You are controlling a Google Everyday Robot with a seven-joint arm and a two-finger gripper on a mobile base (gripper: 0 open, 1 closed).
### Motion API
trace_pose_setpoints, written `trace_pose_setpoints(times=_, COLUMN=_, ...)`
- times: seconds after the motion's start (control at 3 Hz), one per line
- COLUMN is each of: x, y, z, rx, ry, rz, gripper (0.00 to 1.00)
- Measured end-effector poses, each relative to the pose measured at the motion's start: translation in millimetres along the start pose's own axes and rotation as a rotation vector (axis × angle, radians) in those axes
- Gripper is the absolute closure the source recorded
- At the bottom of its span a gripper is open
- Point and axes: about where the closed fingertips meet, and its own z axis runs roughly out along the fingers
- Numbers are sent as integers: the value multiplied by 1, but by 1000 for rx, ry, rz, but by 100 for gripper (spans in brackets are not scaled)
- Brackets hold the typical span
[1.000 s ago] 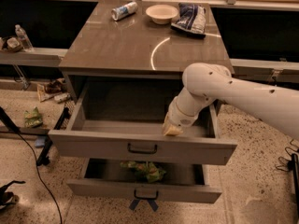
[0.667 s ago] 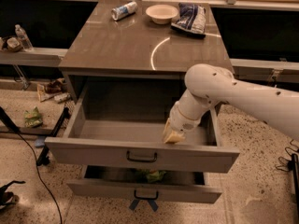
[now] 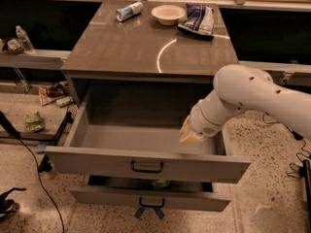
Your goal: Open top drawer
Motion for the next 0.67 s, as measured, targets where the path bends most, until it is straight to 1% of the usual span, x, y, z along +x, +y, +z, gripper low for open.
trace_pose_setpoints(times=0.33, x=10, y=-13, z=-66, rx=143, ry=-36, rz=5, gripper=100)
trace_pose_setpoints(times=0.67, x=8, y=-25, z=-138, rx=247, ry=-151, rz=-45, gripper=100)
